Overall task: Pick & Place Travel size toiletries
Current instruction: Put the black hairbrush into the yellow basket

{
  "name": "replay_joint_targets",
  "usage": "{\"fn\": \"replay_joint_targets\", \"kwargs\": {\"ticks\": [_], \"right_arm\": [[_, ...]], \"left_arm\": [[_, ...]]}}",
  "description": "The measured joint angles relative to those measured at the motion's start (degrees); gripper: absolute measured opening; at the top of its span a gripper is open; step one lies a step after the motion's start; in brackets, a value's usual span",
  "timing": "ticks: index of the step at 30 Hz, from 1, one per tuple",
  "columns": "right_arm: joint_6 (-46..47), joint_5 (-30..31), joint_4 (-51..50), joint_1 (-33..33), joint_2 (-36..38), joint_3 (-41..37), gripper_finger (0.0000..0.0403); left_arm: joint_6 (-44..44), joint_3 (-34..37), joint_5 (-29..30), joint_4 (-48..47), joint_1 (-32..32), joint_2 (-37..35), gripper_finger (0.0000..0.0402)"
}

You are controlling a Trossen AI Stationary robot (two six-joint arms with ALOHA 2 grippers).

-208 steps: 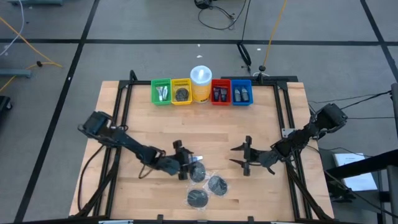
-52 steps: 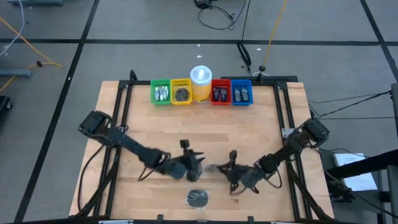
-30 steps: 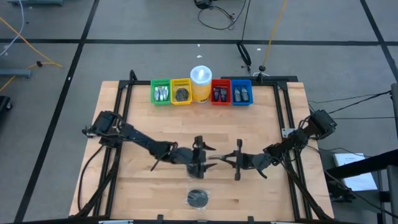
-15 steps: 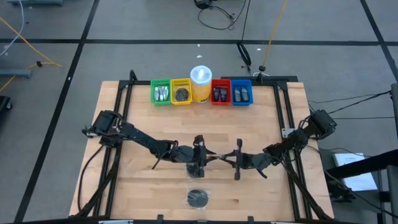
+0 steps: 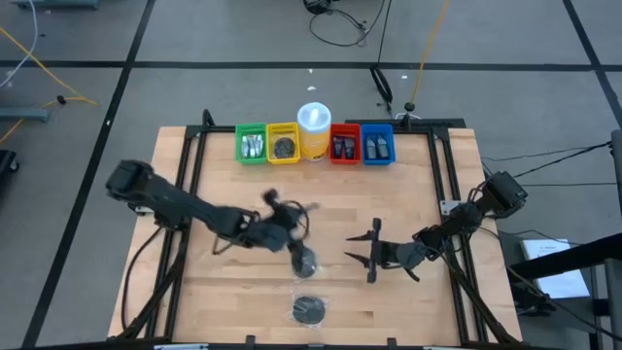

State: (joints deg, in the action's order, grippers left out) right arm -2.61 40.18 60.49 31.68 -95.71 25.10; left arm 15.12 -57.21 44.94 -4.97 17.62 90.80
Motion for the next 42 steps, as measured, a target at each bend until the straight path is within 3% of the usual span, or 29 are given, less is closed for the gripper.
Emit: {"fn": "replay_joint_targets", "kwargs": {"ticks": [5,11,15,21,30,42], "right_arm": [[0.6,0.1,0.0,0.0,0.0,0.0,0.0194],[1.0,0.1,0.0,0.1,0.0,0.0,0.0188],[2.1,0.0,-0.4,0.1,0.0,0.0,0.0182],[2.2,0.0,-0.8,0.1,0.0,0.0,0.0181],[2.0,0.0,-0.8,0.3,0.0,0.0,0.018],[2.0,0.0,-0.8,0.3,0.0,0.0,0.0177]], "left_arm": [[16.0,0.0,6.6,-20.7,-7.0,-9.1,0.002],[19.4,3.9,5.0,-18.9,-21.3,-12.3,0.0006],[20.4,6.0,-2.5,-12.1,-32.7,-12.2,0.0016],[18.7,11.8,-23.4,11.2,-45.3,-11.8,0.0006],[27.1,15.8,-26.1,21.4,-49.4,-4.7,0.0027],[28.5,15.8,-31.3,26.6,-52.8,3.8,0.0038]]}}
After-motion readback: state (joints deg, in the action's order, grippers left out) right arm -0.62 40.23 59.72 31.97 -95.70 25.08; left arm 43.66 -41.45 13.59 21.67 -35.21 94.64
